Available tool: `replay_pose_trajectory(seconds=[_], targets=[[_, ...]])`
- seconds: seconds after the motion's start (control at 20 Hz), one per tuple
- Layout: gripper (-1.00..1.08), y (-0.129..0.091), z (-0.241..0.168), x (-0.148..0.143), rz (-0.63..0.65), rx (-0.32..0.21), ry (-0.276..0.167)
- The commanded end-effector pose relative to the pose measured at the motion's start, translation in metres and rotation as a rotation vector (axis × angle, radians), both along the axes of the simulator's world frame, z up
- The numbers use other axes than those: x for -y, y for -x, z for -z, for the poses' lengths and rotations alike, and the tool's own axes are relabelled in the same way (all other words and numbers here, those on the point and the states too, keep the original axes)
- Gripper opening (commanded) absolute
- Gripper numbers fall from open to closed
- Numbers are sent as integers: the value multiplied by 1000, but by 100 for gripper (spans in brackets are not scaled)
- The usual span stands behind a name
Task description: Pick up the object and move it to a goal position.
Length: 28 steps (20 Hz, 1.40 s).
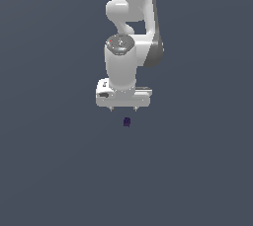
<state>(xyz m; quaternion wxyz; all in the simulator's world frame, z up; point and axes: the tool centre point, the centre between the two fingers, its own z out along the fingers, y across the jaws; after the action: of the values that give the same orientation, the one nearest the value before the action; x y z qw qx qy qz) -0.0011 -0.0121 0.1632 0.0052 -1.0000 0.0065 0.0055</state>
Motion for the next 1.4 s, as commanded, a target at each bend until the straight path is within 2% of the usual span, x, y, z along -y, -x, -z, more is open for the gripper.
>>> replay_pose_trajectory(seconds=[0.0, 0.65, 1.0, 1.35], targets=[[100, 0, 0, 0, 0, 0, 0], [100, 3, 1, -4, -67, -2, 10], [100, 4, 18, -7, -25, 0, 8], [100, 9, 59, -12, 77, 5, 8]])
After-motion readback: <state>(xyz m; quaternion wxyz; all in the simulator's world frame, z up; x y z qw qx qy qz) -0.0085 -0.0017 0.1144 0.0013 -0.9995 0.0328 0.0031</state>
